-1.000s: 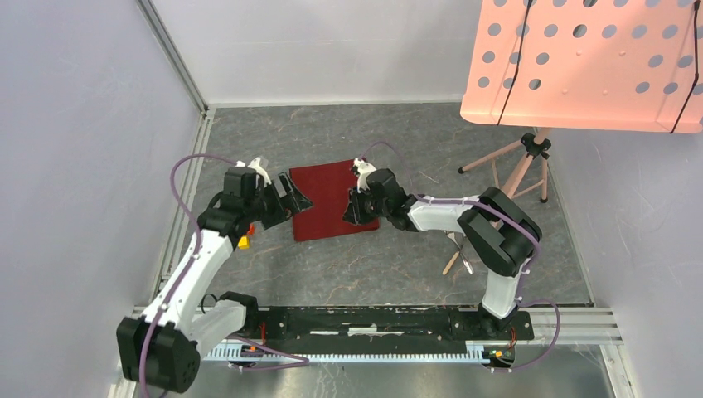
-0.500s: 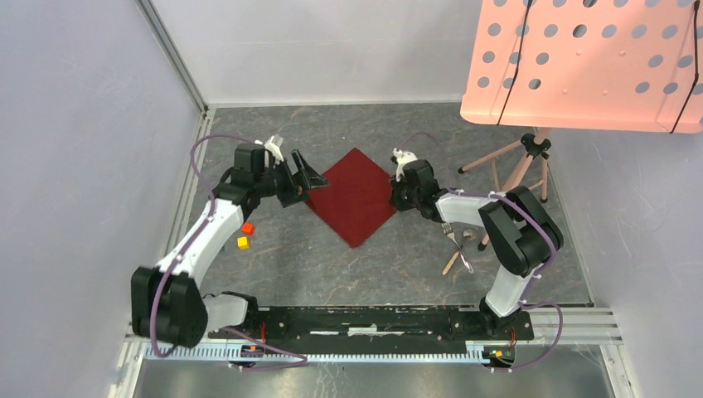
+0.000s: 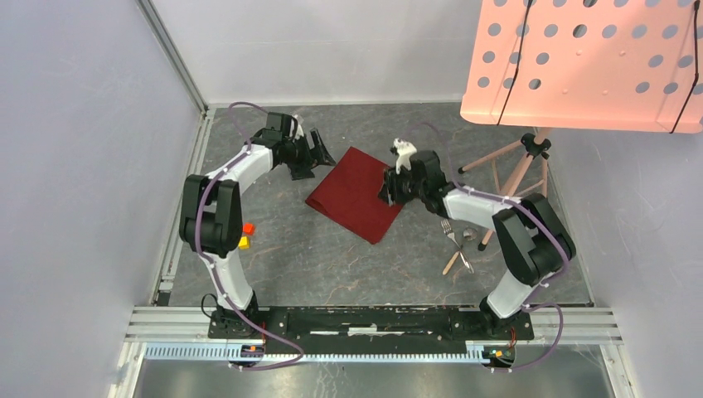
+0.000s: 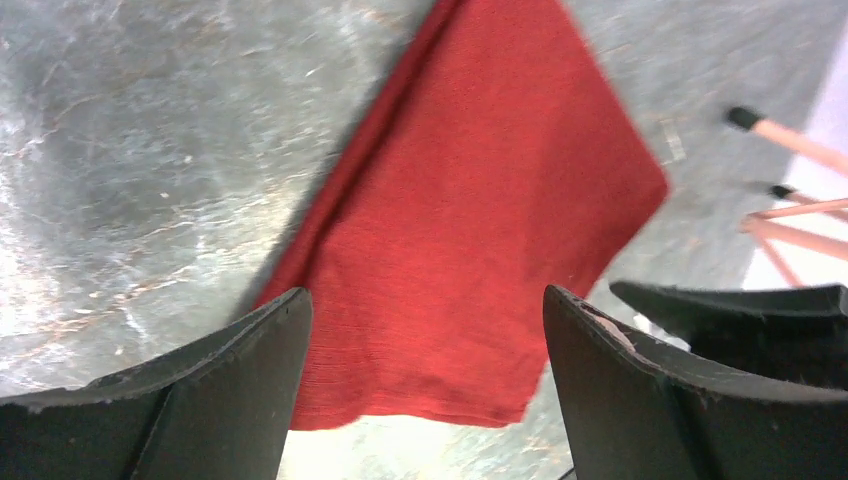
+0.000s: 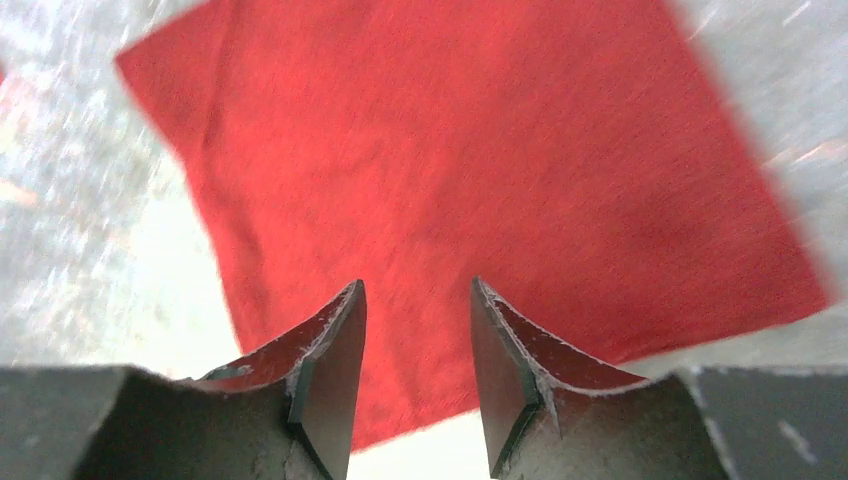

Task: Fold the napkin into a case and place the utensils inside
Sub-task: Rotate the square-folded napkin at the center of the board, then smooth out the square-folded napkin at the center of the board.

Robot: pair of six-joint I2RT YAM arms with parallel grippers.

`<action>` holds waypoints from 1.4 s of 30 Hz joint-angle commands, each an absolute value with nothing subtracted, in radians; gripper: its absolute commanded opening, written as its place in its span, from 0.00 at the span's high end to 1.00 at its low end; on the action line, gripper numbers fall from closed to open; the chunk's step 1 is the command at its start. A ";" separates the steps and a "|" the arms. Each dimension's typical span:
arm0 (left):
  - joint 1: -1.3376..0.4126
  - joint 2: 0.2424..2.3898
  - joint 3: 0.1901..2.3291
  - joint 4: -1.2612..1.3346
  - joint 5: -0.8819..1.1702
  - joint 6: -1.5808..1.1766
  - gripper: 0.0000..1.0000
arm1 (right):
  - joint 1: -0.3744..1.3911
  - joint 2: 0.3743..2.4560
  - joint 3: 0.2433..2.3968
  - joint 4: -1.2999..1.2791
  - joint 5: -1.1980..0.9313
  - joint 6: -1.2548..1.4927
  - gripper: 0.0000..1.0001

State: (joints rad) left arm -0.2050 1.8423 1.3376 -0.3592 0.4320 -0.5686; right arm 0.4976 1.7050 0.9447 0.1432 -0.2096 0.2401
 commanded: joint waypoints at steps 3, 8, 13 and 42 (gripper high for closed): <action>-0.213 1.985 1.454 -0.545 0.395 -0.324 0.09 | 0.504 1.598 0.758 0.287 -0.438 0.363 0.51; -0.233 1.973 1.330 -0.489 0.414 -0.351 0.09 | 0.505 1.558 0.731 0.260 -0.420 0.342 0.51; -0.248 1.882 1.145 -0.362 0.421 -0.479 0.22 | 0.505 1.533 0.695 0.288 -0.439 0.358 0.51; -0.444 1.403 0.708 -0.269 0.430 -0.619 0.40 | 0.501 1.362 0.569 0.176 -0.363 0.320 0.51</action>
State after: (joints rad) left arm -0.4282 1.3933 0.7052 -0.3038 0.3973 -0.6098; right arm 0.5037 1.4086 0.5732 0.1783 -0.3973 0.3351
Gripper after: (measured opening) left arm 0.614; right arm 0.487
